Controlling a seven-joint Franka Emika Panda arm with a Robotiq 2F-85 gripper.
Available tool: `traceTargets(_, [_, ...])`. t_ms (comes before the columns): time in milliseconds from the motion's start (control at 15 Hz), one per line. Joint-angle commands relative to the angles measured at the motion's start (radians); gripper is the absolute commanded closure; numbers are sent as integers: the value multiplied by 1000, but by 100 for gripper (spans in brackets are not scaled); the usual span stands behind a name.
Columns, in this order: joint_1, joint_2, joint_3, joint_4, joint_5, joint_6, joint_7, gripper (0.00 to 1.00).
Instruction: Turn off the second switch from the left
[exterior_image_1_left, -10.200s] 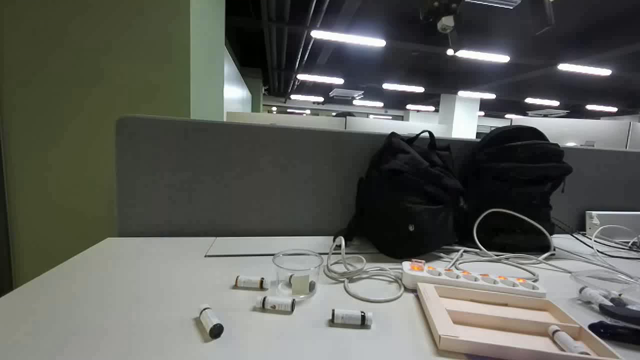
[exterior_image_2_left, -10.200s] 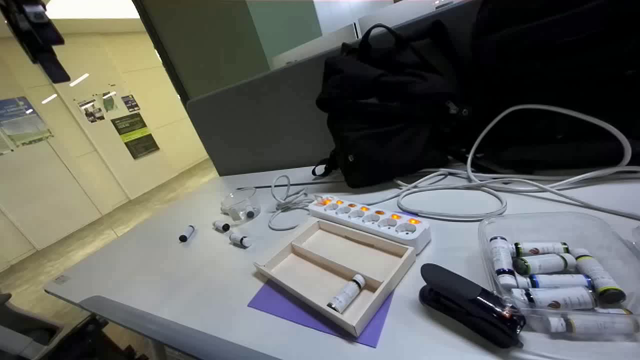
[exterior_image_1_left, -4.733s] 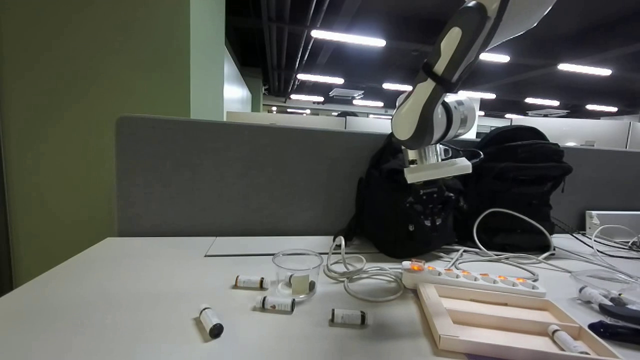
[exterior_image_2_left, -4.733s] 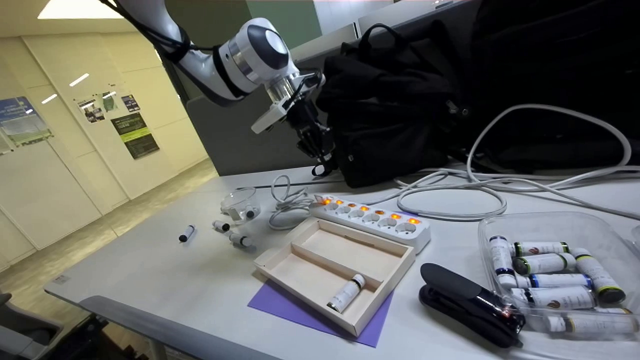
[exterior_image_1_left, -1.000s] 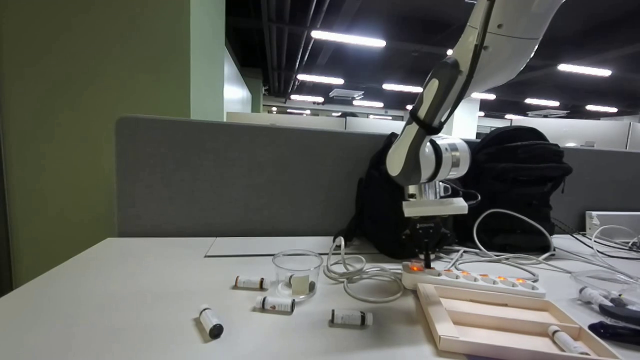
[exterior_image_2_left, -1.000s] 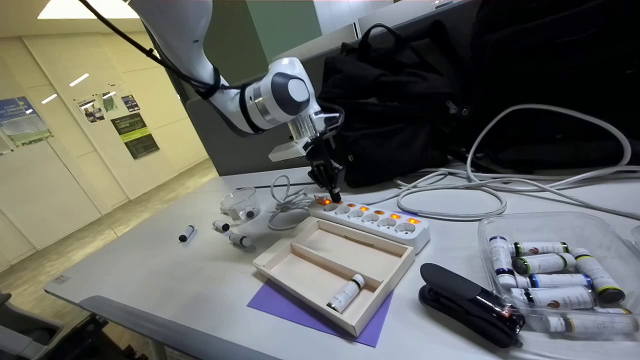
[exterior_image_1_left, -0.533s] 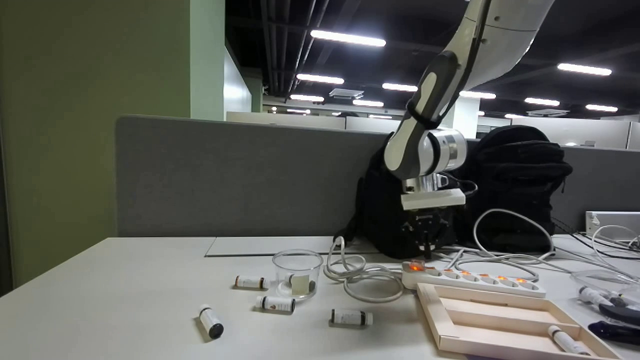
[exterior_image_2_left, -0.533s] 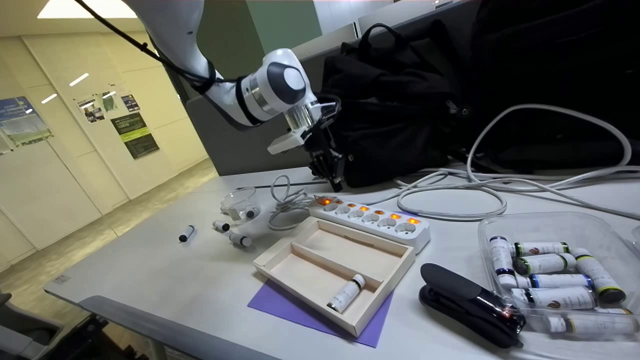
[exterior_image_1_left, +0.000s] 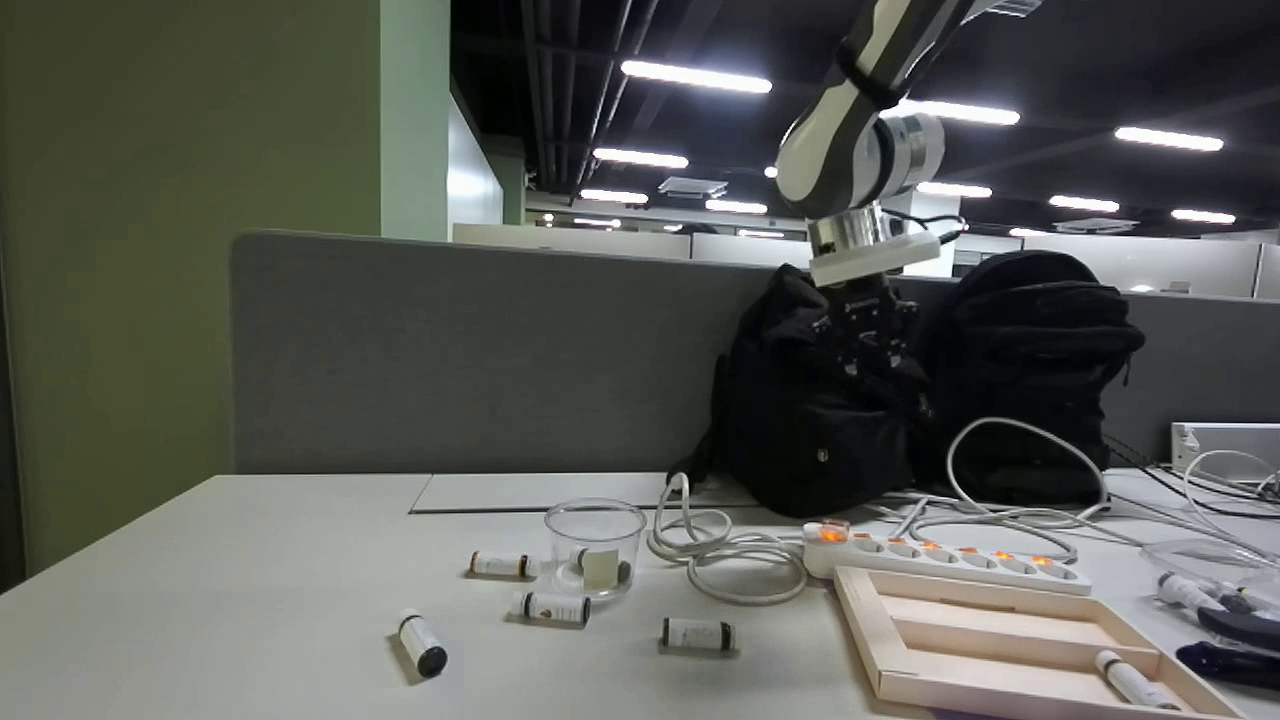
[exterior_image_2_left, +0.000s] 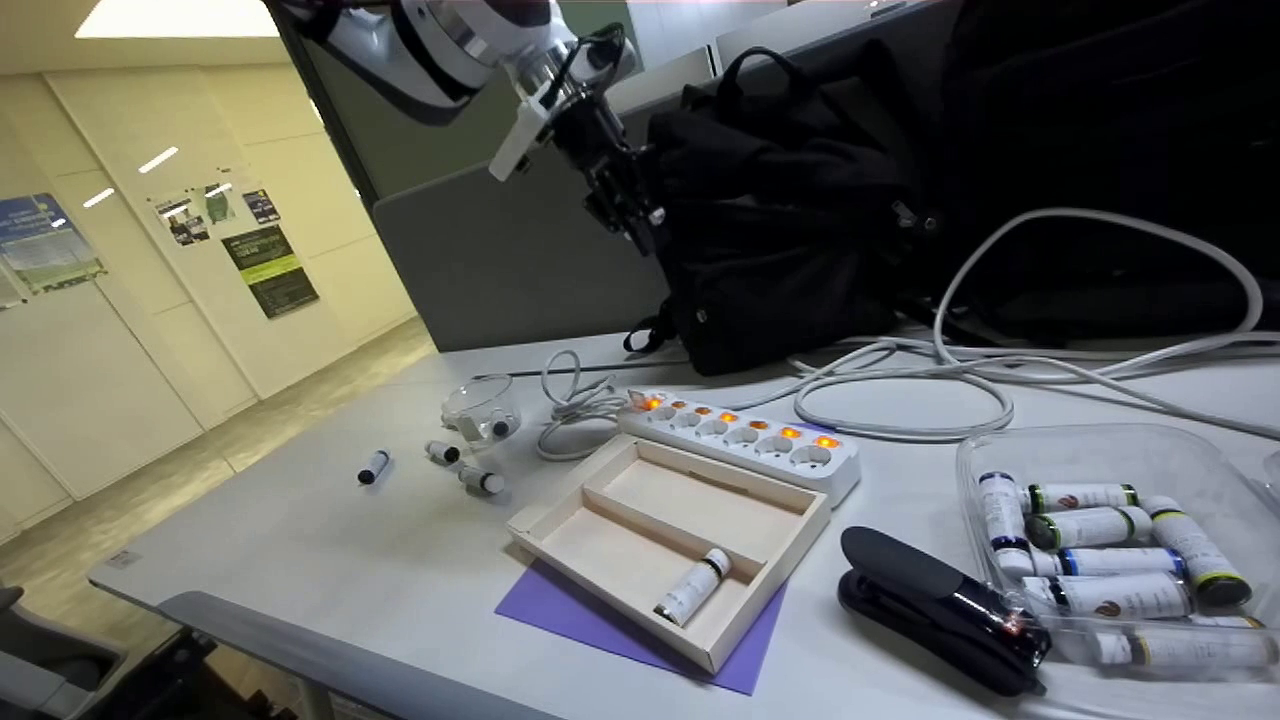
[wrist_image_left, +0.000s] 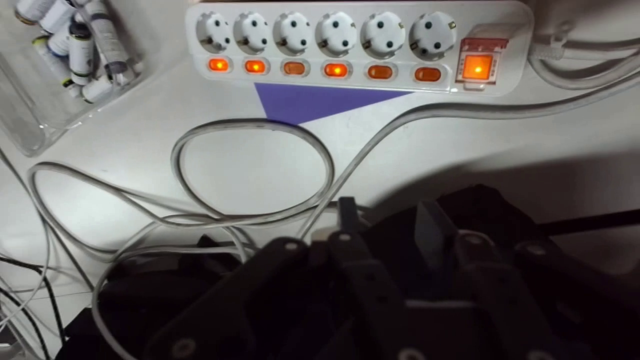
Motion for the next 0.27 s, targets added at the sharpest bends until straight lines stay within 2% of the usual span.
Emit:
traceTargets(0, [-41, -30, 49, 2, -33, -45, 15, 58])
traceTargets(200, [-47, -70, 59, -10, -41, -87, 14, 41])
